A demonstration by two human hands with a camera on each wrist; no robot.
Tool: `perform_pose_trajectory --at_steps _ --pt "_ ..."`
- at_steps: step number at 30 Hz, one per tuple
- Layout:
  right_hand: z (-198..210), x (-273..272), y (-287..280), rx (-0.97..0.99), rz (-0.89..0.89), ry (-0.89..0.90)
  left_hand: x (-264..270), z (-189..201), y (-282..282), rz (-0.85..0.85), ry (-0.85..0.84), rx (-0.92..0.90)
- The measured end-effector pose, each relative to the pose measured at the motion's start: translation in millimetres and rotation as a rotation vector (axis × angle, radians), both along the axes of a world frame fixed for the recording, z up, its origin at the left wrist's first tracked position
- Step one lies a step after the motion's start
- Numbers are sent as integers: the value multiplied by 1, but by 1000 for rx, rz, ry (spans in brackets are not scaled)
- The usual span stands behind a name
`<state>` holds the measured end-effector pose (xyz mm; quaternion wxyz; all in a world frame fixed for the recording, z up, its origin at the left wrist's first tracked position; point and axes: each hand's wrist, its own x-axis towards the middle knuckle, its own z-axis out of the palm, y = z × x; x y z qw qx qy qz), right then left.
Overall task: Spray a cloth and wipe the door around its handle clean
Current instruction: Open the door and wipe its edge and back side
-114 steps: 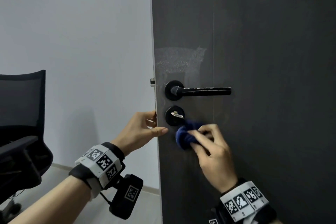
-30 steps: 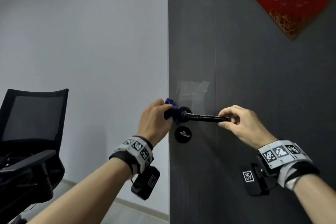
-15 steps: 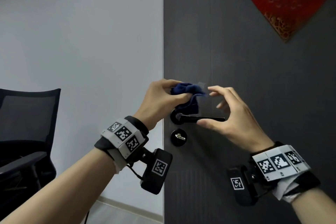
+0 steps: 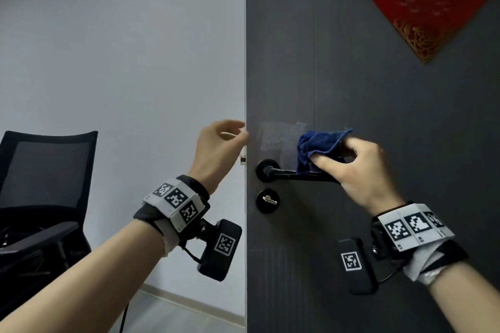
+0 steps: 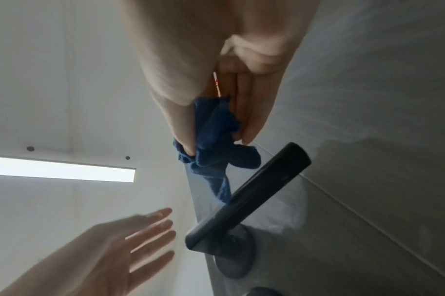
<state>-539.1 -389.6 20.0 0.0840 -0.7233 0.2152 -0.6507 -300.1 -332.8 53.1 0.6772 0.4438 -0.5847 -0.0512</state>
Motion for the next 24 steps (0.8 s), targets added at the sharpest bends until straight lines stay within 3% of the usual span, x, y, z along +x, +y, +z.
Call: perform_pose_trajectory --at_steps 3,6,8,15,24 --pt "1 6 -8 -4 -83 103 12 -20 -26 63 -112 225" --pt "4 25 -11 -13 -108 236 12 -40 -43 -169 -106 403" --pt "7 37 -8 -35 -135 306 9 -52 -49 -254 -119 391" --pt "10 62 6 -335 -354 741 20 -61 -64 -270 -101 314" --pt "-17 20 -26 -292 -272 446 27 -59 -66 -288 -137 304"
